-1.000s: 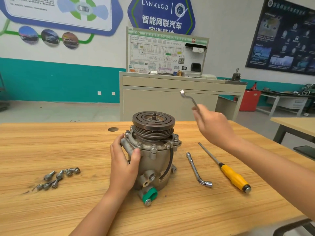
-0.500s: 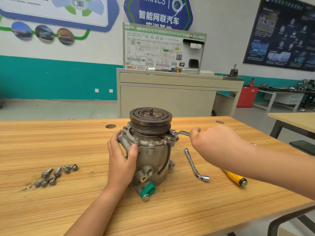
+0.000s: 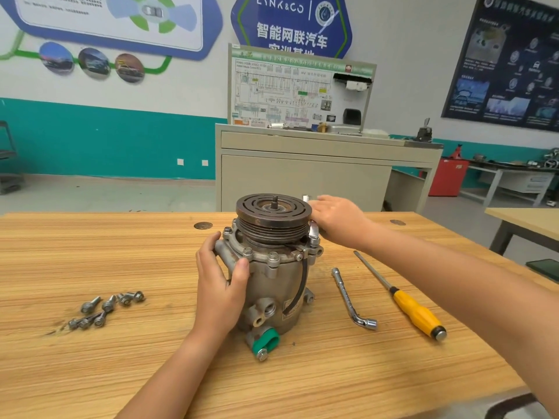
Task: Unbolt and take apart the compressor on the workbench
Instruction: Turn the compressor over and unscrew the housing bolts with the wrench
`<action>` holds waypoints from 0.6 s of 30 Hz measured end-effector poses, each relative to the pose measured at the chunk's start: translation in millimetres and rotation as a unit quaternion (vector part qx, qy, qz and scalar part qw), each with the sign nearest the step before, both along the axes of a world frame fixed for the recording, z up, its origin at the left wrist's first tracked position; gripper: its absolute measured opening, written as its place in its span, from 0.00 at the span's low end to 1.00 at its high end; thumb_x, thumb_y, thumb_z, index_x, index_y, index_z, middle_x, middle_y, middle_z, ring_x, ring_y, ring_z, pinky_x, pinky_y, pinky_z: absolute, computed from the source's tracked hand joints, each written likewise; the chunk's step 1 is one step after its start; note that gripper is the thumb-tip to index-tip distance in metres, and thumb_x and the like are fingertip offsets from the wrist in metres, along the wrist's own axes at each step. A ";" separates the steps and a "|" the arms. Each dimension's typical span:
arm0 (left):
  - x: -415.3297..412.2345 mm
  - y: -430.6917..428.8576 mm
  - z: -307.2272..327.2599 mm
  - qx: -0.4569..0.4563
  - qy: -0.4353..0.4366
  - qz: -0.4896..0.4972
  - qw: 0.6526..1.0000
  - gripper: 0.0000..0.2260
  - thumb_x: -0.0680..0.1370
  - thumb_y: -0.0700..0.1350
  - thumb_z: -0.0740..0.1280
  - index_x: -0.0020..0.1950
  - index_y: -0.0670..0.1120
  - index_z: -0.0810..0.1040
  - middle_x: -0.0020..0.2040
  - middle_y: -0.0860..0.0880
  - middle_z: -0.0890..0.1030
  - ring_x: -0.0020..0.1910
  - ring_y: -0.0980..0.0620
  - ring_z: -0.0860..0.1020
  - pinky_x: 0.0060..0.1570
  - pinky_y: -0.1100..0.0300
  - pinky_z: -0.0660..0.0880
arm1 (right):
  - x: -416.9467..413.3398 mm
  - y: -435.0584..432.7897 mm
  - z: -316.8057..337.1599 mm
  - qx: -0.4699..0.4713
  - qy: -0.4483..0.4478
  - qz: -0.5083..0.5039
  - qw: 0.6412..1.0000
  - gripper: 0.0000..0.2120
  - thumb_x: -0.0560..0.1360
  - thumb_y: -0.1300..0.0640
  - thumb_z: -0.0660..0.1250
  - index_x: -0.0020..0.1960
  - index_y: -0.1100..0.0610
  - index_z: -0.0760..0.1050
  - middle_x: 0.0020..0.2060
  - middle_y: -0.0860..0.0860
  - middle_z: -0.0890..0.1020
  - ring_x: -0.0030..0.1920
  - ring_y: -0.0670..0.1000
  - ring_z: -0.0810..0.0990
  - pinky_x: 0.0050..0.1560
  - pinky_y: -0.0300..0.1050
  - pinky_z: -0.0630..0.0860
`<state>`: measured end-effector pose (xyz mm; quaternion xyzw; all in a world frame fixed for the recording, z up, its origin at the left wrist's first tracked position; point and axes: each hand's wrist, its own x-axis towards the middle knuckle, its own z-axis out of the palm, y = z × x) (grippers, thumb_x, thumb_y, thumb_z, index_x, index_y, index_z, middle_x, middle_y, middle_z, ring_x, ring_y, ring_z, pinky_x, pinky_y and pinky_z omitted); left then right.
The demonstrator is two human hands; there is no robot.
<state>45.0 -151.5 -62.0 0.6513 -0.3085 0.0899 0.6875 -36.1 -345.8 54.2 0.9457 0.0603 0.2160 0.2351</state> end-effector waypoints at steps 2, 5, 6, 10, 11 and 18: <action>0.2 0.4 0.3 0.004 -0.001 -0.001 1.000 0.29 0.68 0.63 0.57 0.68 0.60 0.57 0.67 0.54 0.63 0.69 0.50 0.66 0.65 0.43 0.68 | -8.7 2.3 -0.5 0.034 -0.022 -0.011 0.999 0.13 0.71 0.72 0.65 0.55 0.67 0.78 0.44 0.62 0.83 0.45 0.60 0.83 0.48 0.56 0.79; -0.5 0.1 0.8 0.006 -0.003 0.006 1.000 0.30 0.68 0.63 0.57 0.68 0.59 0.57 0.67 0.56 0.62 0.69 0.50 0.65 0.66 0.43 0.67 | -35.0 7.0 4.8 0.134 -0.129 -0.058 0.981 0.17 0.79 0.62 0.59 0.66 0.64 0.69 0.38 0.60 0.81 0.38 0.59 0.80 0.35 0.52 0.76; -0.7 0.0 0.7 0.006 -0.002 0.008 1.000 0.31 0.68 0.63 0.57 0.69 0.58 0.57 0.66 0.56 0.62 0.69 0.50 0.65 0.66 0.43 0.67 | -46.3 10.8 7.0 0.169 -0.163 -0.073 0.969 0.18 0.80 0.60 0.58 0.68 0.62 0.67 0.33 0.57 0.79 0.32 0.58 0.77 0.30 0.48 0.72; -1.8 -0.8 0.6 0.005 0.006 0.012 1.000 0.34 0.67 0.64 0.57 0.72 0.54 0.58 0.68 0.53 0.64 0.69 0.49 0.65 0.66 0.42 0.67 | -93.2 27.2 3.0 0.111 -0.083 -0.180 0.974 0.19 0.80 0.57 0.53 0.70 0.49 0.58 0.27 0.48 0.73 0.27 0.50 0.71 0.25 0.43 0.67; -2.0 -0.9 0.6 0.005 0.007 0.012 1.000 0.34 0.67 0.64 0.57 0.72 0.53 0.58 0.69 0.52 0.64 0.69 0.48 0.65 0.66 0.42 0.67 | -100.8 31.5 0.9 0.108 -0.048 -0.206 0.971 0.20 0.79 0.57 0.52 0.70 0.46 0.55 0.28 0.47 0.72 0.28 0.48 0.70 0.25 0.43 0.65; -2.8 0.1 1.0 0.007 0.014 0.006 1.000 0.34 0.67 0.64 0.57 0.72 0.54 0.58 0.69 0.50 0.64 0.69 0.49 0.65 0.66 0.43 0.67 | -94.6 40.0 -9.0 0.086 0.015 -0.264 0.961 0.26 0.74 0.66 0.54 0.70 0.49 0.57 0.27 0.47 0.68 0.27 0.46 0.65 0.23 0.40 0.57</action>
